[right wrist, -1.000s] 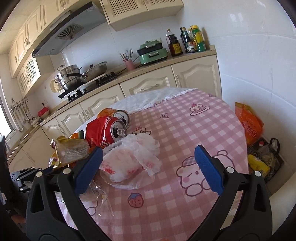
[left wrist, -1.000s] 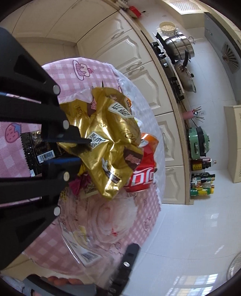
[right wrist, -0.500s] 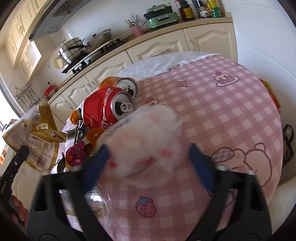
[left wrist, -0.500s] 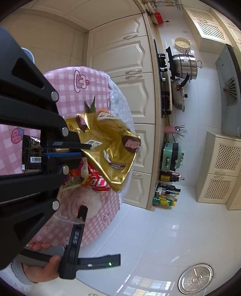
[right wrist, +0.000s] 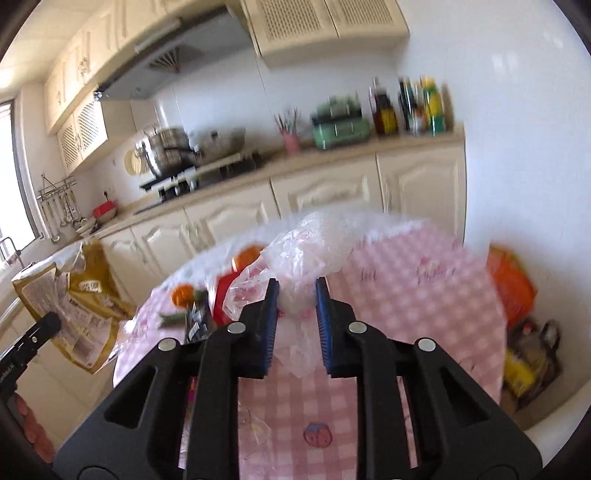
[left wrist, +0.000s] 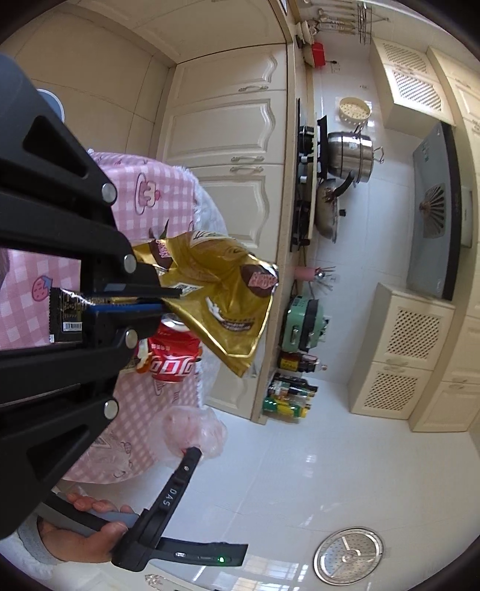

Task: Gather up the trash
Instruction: 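Carry the gold wrapper and plastic bag with both tools over the blue bin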

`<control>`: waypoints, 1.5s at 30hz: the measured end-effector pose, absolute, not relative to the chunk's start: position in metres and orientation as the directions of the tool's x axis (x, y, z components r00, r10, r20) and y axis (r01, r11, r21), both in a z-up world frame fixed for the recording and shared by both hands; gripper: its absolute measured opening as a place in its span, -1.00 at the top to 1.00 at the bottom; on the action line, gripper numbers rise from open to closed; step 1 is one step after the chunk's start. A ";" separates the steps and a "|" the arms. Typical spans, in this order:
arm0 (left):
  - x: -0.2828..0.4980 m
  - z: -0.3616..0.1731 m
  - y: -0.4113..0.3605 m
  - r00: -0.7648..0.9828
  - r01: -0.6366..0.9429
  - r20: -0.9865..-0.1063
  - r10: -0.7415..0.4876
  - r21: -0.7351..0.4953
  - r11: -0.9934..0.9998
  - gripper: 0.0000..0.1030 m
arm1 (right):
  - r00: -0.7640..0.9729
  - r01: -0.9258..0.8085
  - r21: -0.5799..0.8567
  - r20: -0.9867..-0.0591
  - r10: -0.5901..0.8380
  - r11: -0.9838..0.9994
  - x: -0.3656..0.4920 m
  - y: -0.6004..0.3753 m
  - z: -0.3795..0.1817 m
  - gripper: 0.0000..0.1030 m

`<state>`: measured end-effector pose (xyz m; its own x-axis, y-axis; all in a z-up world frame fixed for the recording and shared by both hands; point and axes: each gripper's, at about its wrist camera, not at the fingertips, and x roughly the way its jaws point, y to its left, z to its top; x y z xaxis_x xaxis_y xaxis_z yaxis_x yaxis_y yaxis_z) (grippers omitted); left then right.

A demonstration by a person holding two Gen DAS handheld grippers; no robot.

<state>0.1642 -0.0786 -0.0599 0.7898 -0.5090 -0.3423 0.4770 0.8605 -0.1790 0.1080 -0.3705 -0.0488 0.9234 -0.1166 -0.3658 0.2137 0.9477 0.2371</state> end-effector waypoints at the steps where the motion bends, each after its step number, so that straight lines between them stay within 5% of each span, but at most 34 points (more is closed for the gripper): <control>1: 0.163 -0.058 -0.074 0.797 0.470 -0.334 -0.503 -0.180 0.864 0.96 | 0.931 0.199 0.237 -0.349 -0.108 0.951 0.107 -0.365 -0.043 0.63; 9: 0.153 -0.048 -0.010 0.854 0.379 -0.290 -0.432 -0.222 0.899 0.96 | 0.950 -0.054 0.216 -0.290 0.117 0.975 0.123 -0.268 -0.012 0.64; 19: 0.177 -0.107 0.124 0.875 0.110 -0.431 -0.221 -0.267 0.957 0.98 | 0.764 -0.383 0.215 -0.472 0.439 0.898 0.208 -0.071 -0.088 0.64; 29: 0.265 -0.272 0.221 0.663 -0.141 -0.732 -0.156 -0.326 0.935 0.98 | 0.526 -0.399 0.215 -0.743 0.414 0.891 0.305 0.036 -0.246 0.63; 37: 0.321 -0.379 0.238 0.499 -0.199 -0.846 -0.190 -0.325 0.924 0.92 | 0.367 -0.312 0.241 -0.862 0.351 0.919 0.361 0.057 -0.355 0.63; 42: 0.338 -0.404 0.249 0.482 -0.246 -0.858 -0.176 -0.325 0.913 0.12 | 0.324 -0.295 0.230 -0.889 0.323 0.927 0.369 0.063 -0.385 0.63; 45: 0.338 -0.404 0.253 0.489 -0.279 -0.857 -0.163 -0.331 0.902 -0.06 | 0.302 -0.292 0.232 -0.898 0.319 0.928 0.374 0.069 -0.395 0.63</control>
<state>0.3382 0.2527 -0.4043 0.4889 -0.1631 -0.8570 -0.2787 0.9017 -0.3306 0.3743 0.0686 -0.3951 0.3021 0.3192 -0.8983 -0.2919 0.9280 0.2316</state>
